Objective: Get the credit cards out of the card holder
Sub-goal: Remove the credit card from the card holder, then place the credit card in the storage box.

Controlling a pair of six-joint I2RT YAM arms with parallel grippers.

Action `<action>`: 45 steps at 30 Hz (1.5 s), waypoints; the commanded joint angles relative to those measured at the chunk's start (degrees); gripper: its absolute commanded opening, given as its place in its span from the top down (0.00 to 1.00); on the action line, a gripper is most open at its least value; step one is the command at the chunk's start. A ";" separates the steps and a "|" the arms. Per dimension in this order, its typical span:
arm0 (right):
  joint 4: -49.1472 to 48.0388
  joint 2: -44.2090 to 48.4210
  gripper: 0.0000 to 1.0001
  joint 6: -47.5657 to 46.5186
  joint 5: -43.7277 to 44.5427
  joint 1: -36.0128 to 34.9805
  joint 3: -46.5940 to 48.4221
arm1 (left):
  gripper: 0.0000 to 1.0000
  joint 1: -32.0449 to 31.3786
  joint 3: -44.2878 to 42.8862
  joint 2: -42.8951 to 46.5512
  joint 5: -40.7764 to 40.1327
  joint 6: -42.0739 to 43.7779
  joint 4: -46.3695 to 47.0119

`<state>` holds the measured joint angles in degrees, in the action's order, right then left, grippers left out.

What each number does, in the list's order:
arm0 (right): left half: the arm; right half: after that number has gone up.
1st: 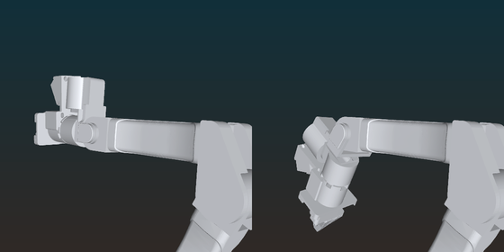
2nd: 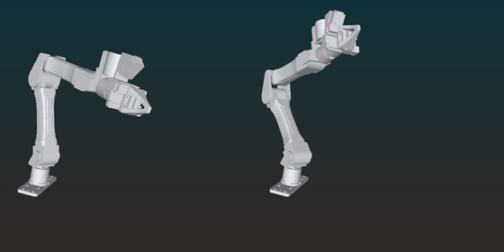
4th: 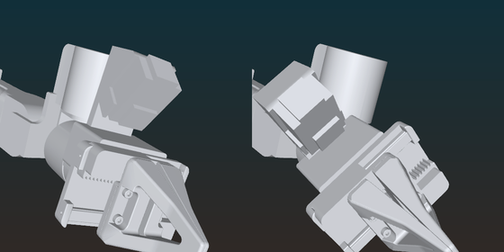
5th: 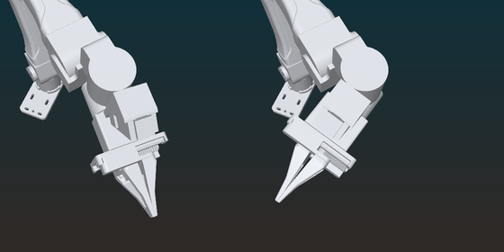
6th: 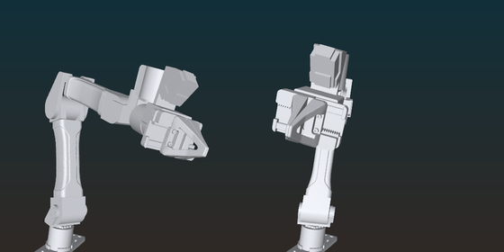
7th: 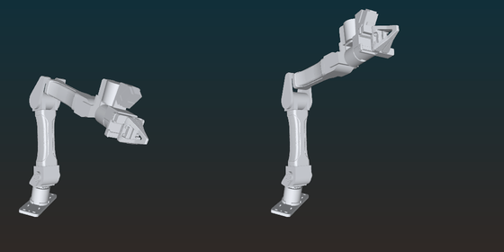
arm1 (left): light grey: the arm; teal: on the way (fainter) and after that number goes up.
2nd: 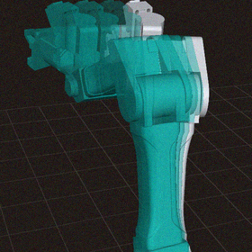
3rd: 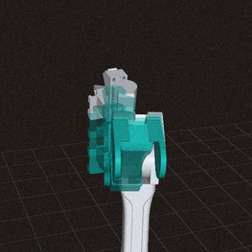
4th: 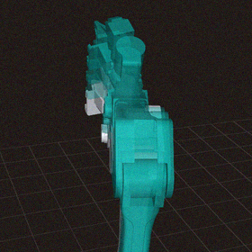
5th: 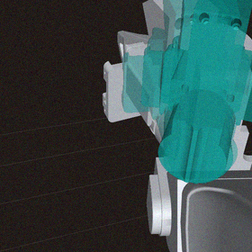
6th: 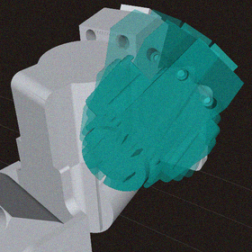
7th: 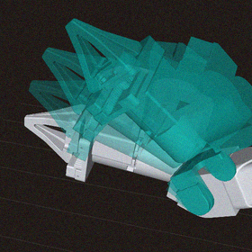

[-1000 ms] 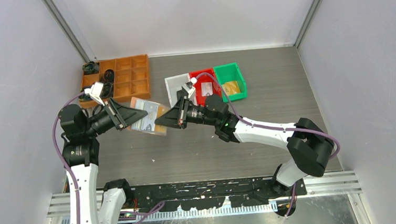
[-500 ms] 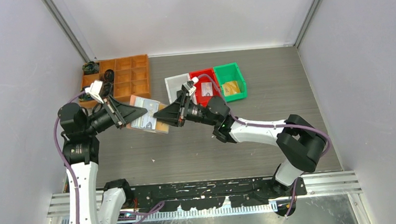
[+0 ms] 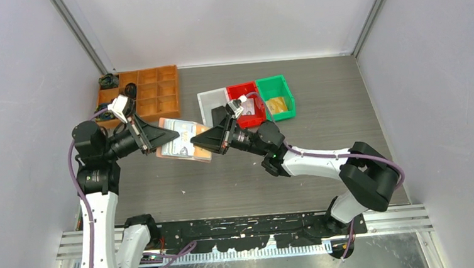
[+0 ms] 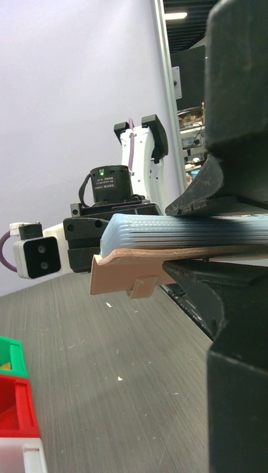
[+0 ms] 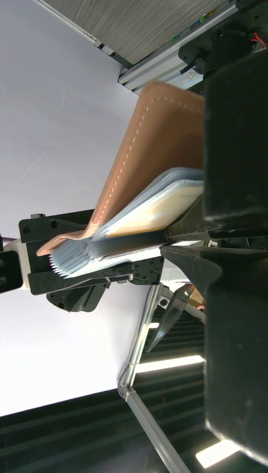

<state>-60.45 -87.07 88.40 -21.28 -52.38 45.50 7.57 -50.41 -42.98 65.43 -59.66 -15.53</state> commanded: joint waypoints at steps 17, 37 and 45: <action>-0.57 7.13 0.99 -1.32 0.07 4.27 -3.62 | 1.00 1.48 -5.72 -0.31 1.74 3.18 3.85; 78.77 7.95 0.99 -49.91 -2.25 30.52 24.77 | 1.00 2.35 -13.80 -1.05 -2.24 30.07 -16.56; 91.72 -8.96 0.99 -62.13 8.88 30.51 39.73 | 1.00 2.31 -14.13 -0.11 -0.71 29.52 -16.29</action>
<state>21.10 -90.56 36.03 -19.44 -21.69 79.11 9.65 -61.49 -44.45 61.73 -30.55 -34.46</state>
